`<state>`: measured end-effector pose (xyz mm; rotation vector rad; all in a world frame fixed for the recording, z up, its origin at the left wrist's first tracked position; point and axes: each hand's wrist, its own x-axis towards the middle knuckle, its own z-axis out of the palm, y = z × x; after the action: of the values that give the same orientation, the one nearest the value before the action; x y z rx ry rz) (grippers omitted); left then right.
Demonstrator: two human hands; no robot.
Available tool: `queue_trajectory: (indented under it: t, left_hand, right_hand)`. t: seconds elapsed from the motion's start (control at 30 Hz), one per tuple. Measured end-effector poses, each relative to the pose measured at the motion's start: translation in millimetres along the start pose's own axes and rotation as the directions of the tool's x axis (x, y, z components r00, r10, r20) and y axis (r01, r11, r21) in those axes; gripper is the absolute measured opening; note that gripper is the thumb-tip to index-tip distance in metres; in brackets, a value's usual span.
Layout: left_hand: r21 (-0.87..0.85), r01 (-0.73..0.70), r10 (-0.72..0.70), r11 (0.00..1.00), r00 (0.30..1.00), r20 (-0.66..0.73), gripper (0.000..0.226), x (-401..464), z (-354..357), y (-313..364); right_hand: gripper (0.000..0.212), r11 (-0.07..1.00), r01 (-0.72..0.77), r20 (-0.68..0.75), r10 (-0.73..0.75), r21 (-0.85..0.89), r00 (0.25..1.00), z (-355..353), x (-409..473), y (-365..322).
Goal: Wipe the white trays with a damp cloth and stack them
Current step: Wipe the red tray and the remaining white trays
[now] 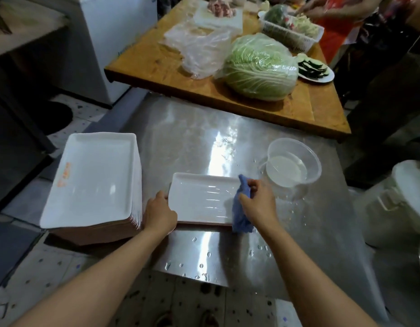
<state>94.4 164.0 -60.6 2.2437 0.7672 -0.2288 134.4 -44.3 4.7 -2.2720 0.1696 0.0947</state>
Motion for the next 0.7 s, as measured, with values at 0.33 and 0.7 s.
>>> queue_trajectory:
  t: [0.33, 0.7]
  left_hand:
    - [-0.031, -0.071, 0.068, 0.997, 0.995, -0.076, 0.034, 1, 5, -8]
    - [-0.084, -0.114, 0.111, 0.990, 0.993, -0.044, 0.033, 3, 5, -13]
  right_hand:
    - [0.028, 0.909, 0.109, 0.096, -0.077, -0.403, 0.992, 48, -11, 37]
    - [0.040, 0.850, 0.170, 0.055, -0.165, -0.498, 0.985, 80, 34, 19]
